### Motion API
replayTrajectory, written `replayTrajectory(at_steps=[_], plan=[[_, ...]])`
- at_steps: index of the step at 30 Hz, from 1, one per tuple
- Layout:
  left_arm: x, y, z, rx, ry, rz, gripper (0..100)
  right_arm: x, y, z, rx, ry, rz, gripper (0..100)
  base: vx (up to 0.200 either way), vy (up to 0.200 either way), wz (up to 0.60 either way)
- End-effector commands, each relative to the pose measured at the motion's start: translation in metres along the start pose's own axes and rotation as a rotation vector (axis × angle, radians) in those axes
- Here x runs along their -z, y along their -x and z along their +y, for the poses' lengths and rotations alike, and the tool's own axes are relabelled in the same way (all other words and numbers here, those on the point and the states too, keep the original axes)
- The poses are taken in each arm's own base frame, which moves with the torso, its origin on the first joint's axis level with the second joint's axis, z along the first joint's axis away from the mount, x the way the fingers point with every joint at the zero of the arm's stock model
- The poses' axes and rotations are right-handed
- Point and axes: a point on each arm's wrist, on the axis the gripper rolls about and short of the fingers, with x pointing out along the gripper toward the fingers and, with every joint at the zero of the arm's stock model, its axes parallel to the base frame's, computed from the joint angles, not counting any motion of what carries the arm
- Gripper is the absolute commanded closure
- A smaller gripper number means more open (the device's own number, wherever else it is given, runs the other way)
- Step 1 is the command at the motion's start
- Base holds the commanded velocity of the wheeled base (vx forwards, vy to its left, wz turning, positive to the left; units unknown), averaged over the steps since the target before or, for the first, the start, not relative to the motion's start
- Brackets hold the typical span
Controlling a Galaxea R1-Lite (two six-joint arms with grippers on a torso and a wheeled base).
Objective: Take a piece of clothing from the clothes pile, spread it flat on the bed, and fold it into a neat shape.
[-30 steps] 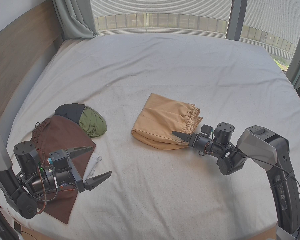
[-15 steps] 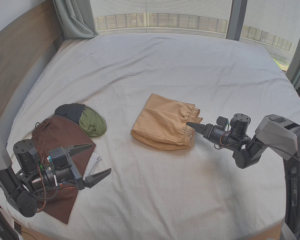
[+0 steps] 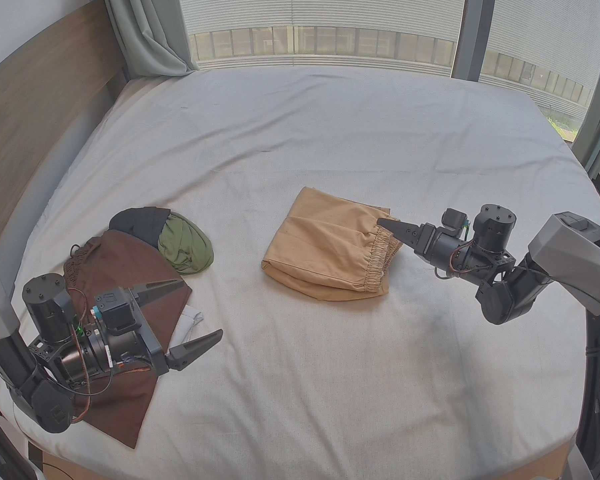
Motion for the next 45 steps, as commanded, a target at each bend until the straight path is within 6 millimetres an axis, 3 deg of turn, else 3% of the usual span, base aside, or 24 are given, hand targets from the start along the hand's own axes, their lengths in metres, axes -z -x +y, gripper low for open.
replayTrajectory(at_steps=[1, 8, 20, 30, 34, 36, 38, 41, 45], plan=[[0.000, 0.000, 0.000, -0.001, 0.000, 0.000, 0, 0.001, -0.012, 0.007, -0.024, 0.003, 0.012, 0, 0.000, 0.000, 0.00], [0.001, 0.001, 0.000, -0.002, 0.003, 0.003, 0, 0.014, -0.031, -0.011, -0.017, -0.015, 0.039, 0, 0.000, 0.000, 0.00], [0.002, 0.001, 0.000, -0.001, 0.006, 0.009, 0, 0.049, -0.043, -0.042, 0.019, -0.043, 0.092, 0, 0.000, 0.000, 0.00], [0.001, 0.001, -0.002, 0.004, 0.005, 0.004, 0, 0.047, -0.043, -0.043, 0.018, -0.038, 0.086, 0, 0.000, 0.000, 0.00], [-0.005, 0.001, -0.006, 0.019, -0.007, -0.012, 0, 0.037, -0.042, -0.033, 0.002, -0.021, 0.066, 0, 0.000, 0.000, 0.00], [-0.007, 0.001, -0.008, 0.023, -0.014, -0.021, 0, 0.011, -0.034, -0.005, -0.028, 0.010, 0.030, 0, 0.000, 0.000, 0.00], [-0.008, 0.002, -0.008, 0.023, -0.016, -0.024, 0, 0.004, -0.031, 0.003, -0.038, 0.021, 0.018, 0, 0.000, 0.000, 0.00], [-0.010, 0.001, -0.012, 0.042, -0.019, -0.028, 0, -0.020, -0.005, 0.040, -0.054, 0.070, -0.017, 0, 0.000, 0.000, 0.00], [-0.014, 0.003, -0.025, 0.083, -0.024, -0.035, 0, -0.025, 0.023, 0.062, -0.038, 0.174, -0.018, 0, 0.000, 0.000, 0.00]])
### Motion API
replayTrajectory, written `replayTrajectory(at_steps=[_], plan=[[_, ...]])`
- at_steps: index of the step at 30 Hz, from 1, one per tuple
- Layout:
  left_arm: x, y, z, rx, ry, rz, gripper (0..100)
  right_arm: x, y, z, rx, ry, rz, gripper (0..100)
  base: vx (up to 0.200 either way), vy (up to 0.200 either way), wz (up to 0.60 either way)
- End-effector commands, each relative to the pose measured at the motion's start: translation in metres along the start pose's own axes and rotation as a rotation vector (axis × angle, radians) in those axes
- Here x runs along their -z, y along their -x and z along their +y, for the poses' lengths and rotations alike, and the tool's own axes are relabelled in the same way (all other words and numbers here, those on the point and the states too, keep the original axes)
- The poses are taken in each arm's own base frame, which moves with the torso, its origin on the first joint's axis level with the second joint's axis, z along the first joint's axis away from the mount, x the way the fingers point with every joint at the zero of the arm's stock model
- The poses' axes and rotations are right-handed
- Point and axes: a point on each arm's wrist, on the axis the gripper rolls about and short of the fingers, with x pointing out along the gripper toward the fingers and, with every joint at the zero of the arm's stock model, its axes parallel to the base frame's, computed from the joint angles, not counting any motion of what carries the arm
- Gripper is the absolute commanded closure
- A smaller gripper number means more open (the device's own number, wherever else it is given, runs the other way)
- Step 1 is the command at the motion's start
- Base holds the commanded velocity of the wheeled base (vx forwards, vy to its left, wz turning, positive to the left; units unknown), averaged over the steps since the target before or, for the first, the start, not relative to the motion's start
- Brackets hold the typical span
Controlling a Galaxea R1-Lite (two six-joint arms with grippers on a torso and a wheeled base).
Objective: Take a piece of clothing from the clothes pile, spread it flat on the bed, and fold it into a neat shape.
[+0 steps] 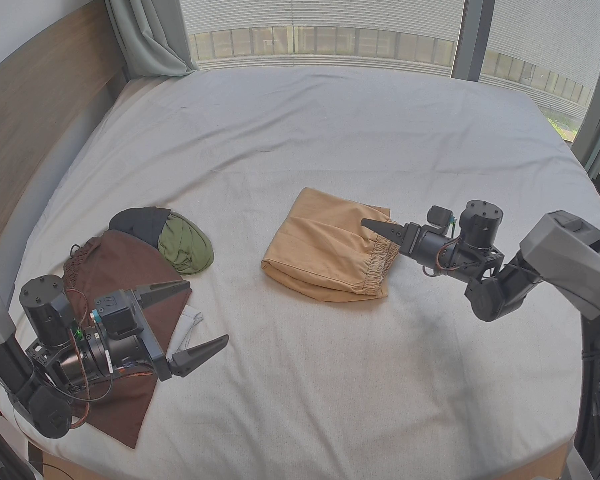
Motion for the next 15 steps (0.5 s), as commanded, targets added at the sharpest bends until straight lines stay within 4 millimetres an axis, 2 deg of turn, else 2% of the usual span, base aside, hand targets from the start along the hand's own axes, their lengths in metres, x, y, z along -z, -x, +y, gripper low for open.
replayTrajectory(at_steps=[1, 6, 7, 8, 9, 10, 13, 14, 15], plan=[[-0.012, 0.004, -0.021, 0.066, -0.016, -0.030, 0, -0.031, 0.054, 0.060, 0.002, 0.172, -0.051, 0, 0.000, 0.000, 0.00], [-0.022, 0.011, -0.035, 0.107, -0.032, -0.060, 0, -0.019, 0.096, 0.081, 0.092, 0.291, -0.092, 0, 0.000, 0.000, 0.00], [-0.022, 0.014, -0.040, 0.118, -0.031, -0.059, 0, -0.017, 0.110, 0.086, 0.115, 0.355, -0.113, 0, 0.000, 0.000, 0.00], [-0.022, 0.014, -0.040, 0.118, -0.031, -0.059, 0, -0.017, 0.110, 0.086, 0.115, 0.355, -0.113, 0, 0.000, 0.000, 0.00], [-0.027, 0.022, -0.051, 0.149, -0.037, -0.075, 0, -0.016, 0.138, 0.091, 0.159, 0.456, -0.138, 0, 0.000, 0.000, 0.00], [-0.029, 0.025, -0.055, 0.160, -0.041, -0.082, 0, -0.015, 0.144, 0.092, 0.171, 0.473, -0.143, 0, 0.000, 0.000, 0.00], [-0.035, 0.037, -0.067, 0.169, -0.032, -0.100, 0, -0.020, 0.179, 0.105, 0.231, 0.571, -0.200, 0, 0.000, 0.000, 0.00], [-0.035, 0.037, -0.067, 0.169, -0.032, -0.100, 0, -0.020, 0.181, 0.105, 0.233, 0.576, -0.203, 0, 0.000, 0.000, 0.00], [-0.036, 0.038, -0.067, 0.156, -0.033, -0.103, 0, -0.025, 0.190, 0.110, 0.248, 0.627, -0.236, 0, 0.000, 0.000, 0.00]])
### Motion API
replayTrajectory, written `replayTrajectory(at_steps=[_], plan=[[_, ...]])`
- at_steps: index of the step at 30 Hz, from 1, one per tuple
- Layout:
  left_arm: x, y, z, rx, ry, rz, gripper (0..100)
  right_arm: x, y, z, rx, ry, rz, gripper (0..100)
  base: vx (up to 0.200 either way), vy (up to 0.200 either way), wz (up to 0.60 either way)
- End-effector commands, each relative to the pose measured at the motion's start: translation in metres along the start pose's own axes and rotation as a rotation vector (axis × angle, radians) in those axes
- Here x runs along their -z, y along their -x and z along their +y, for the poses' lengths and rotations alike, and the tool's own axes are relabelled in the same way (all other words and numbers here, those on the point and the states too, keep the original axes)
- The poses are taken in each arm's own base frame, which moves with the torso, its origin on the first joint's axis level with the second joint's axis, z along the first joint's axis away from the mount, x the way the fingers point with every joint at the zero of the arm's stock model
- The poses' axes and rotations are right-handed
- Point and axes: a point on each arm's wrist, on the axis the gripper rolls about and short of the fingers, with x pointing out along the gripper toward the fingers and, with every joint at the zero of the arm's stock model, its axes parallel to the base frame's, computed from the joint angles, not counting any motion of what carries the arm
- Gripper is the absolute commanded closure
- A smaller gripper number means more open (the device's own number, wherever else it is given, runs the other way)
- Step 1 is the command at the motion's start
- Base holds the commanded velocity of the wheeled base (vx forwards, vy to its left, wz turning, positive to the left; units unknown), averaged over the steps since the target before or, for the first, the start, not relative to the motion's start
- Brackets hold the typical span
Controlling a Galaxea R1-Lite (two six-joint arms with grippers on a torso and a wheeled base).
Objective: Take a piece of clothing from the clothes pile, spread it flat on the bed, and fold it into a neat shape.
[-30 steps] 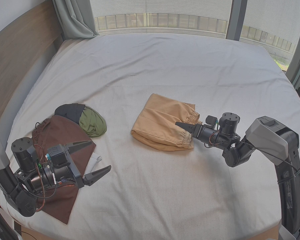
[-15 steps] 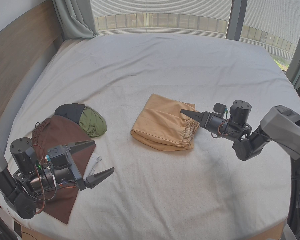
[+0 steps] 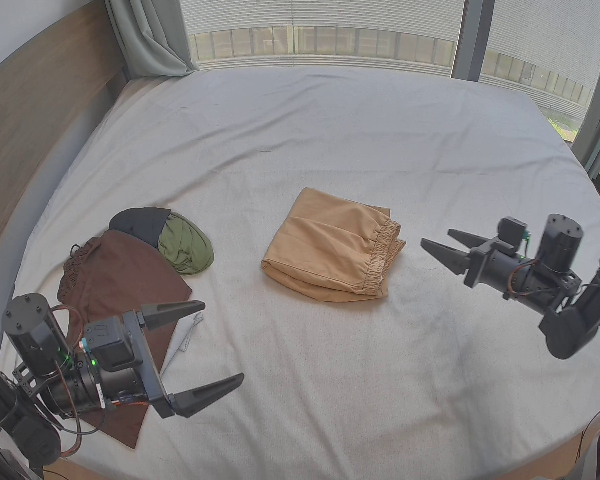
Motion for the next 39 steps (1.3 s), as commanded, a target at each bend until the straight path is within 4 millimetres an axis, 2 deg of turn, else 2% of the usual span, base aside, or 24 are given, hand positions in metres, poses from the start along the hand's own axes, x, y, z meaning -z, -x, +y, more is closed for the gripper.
replayTrajectory(at_steps=[1, 4, 8, 13, 18, 21, 22, 23, 26, 27, 30, 39], plan=[[-0.018, 0.020, -0.026, 0.022, -0.023, -0.060, 0, -0.044, 0.077, 0.016, 0.127, 0.255, -0.189, 0, 0.000, 0.000, 0.00], [-0.028, 0.027, -0.028, -0.021, -0.044, -0.100, 0, -0.055, 0.096, 0.025, 0.142, 0.314, -0.256, 0, 0.000, 0.000, 0.00], [-0.045, 0.045, -0.032, -0.123, -0.012, -0.185, 0, -0.064, 0.132, 0.052, 0.139, 0.352, -0.317, 0, 0.000, 0.000, 0.00], [-0.062, 0.070, -0.036, -0.290, -0.015, -0.246, 0, -0.062, 0.171, 0.086, 0.105, 0.387, -0.368, 0, 0.000, 0.000, 0.00], [-0.066, 0.091, -0.040, -0.430, -0.014, -0.265, 0, -0.053, 0.201, 0.108, 0.061, 0.394, -0.357, 0, 0.000, 0.000, 0.00], [-0.070, 0.107, -0.045, -0.496, -0.028, -0.299, 0, -0.043, 0.225, 0.126, 0.048, 0.389, -0.348, 0, 0.000, 0.000, 0.00], [-0.070, 0.107, -0.045, -0.496, -0.028, -0.299, 0, -0.043, 0.225, 0.126, 0.048, 0.389, -0.348, 0, 0.000, 0.000, 0.00], [-0.071, 0.114, -0.049, -0.517, -0.028, -0.308, 0, -0.034, 0.238, 0.134, 0.052, 0.374, -0.331, 0, 0.000, 0.000, 0.00], [-0.068, 0.121, -0.054, -0.548, -0.020, -0.291, 0, -0.020, 0.253, 0.142, 0.063, 0.361, -0.305, 0, 0.000, 0.000, 0.00], [-0.064, 0.128, -0.060, -0.575, -0.006, -0.262, 0, -0.007, 0.266, 0.149, 0.057, 0.350, -0.293, 0, 0.000, 0.000, 0.00], [-0.054, 0.141, -0.074, -0.583, 0.022, -0.209, 0, 0.012, 0.282, 0.158, 0.053, 0.316, -0.269, 0, 0.000, 0.000, 0.00], [-0.035, 0.164, -0.100, -0.618, 0.032, -0.166, 0, 0.047, 0.301, 0.166, 0.070, 0.257, -0.241, 0, 0.000, 0.000, 0.00]])
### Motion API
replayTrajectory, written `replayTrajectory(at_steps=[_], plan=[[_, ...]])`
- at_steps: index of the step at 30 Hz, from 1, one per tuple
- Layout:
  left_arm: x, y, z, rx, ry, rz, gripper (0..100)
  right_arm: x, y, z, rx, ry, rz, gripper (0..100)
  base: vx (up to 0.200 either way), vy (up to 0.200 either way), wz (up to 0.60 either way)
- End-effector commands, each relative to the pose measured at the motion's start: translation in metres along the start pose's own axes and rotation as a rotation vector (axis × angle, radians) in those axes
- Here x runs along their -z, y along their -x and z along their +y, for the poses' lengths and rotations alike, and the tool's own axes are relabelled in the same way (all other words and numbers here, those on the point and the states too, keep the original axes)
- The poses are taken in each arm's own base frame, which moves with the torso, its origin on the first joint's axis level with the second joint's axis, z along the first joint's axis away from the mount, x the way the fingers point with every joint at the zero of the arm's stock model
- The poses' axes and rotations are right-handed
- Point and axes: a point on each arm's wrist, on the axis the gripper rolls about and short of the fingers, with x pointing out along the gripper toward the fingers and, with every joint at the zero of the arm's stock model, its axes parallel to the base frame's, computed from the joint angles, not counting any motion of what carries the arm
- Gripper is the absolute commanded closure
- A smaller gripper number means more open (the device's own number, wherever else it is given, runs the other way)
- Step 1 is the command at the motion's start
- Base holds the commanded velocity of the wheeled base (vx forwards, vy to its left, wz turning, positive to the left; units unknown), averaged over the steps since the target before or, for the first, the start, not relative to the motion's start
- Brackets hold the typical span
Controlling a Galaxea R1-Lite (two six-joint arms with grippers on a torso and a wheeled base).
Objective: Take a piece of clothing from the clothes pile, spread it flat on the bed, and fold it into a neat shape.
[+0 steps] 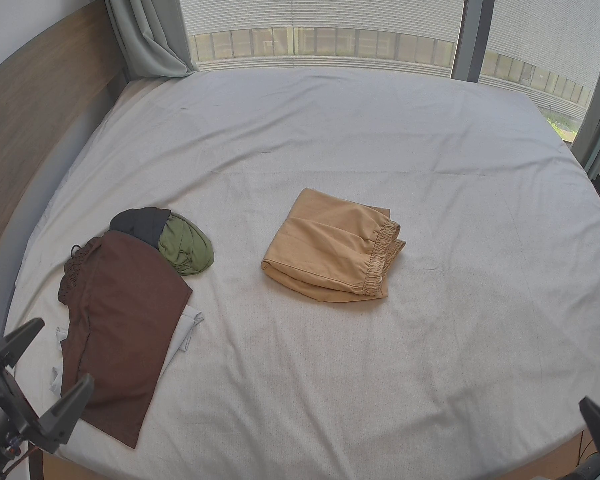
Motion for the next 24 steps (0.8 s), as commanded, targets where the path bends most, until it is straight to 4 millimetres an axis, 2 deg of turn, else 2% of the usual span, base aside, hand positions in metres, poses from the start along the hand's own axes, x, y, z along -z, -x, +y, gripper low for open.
replayTrajectory(at_steps=[1, 2, 4, 6, 7, 8, 11, 16, 19, 24], plan=[[0.009, 0.044, -0.010, -0.078, -0.030, -0.113, 0, 0.028, 0.036, 0.020, 0.008, 0.031, -0.080, 0, 0.000, 0.000, 0.00], [0.010, 0.046, -0.010, -0.081, -0.030, -0.112, 0, 0.031, 0.037, 0.020, 0.013, 0.029, -0.075, 0, 0.000, 0.000, 0.00], [0.016, 0.053, -0.012, -0.121, -0.034, -0.113, 0, 0.053, 0.036, 0.017, 0.081, 0.017, 0.015, 0, 0.000, 0.000, 0.00], [0.020, 0.059, -0.014, -0.154, -0.039, -0.116, 0, 0.058, 0.037, 0.013, 0.246, 0.090, 0.058, 0, 0.000, 0.000, 0.00], [0.021, 0.059, -0.014, -0.154, -0.039, -0.114, 0, 0.058, 0.037, 0.013, 0.260, 0.093, 0.059, 0, 0.000, 0.000, 0.00], [0.027, 0.063, -0.016, -0.172, -0.038, -0.103, 0, 0.058, 0.038, 0.010, 0.395, 0.097, 0.063, 0, 0.000, 0.000, 0.00], [0.039, 0.072, -0.021, -0.216, -0.036, -0.077, 0, 0.062, 0.040, 0.006, 0.588, 0.086, 0.096, 0, 0.000, 0.000, 0.00], [0.046, 0.072, -0.022, -0.240, -0.027, -0.028, 0, 0.064, 0.040, 0.005, 0.601, 0.052, 0.106, 0, 0.000, 0.000, 0.00], [0.062, 0.078, -0.027, -0.281, 0.004, 0.075, 0, 0.064, 0.040, 0.005, 0.598, 0.047, 0.101, 0, 0.000, 0.000, 0.00], [0.058, 0.078, -0.025, -0.325, -0.006, 0.014, 0, 0.064, 0.040, 0.006, 0.589, 0.060, 0.107, 0, 0.000, 0.000, 0.00]])
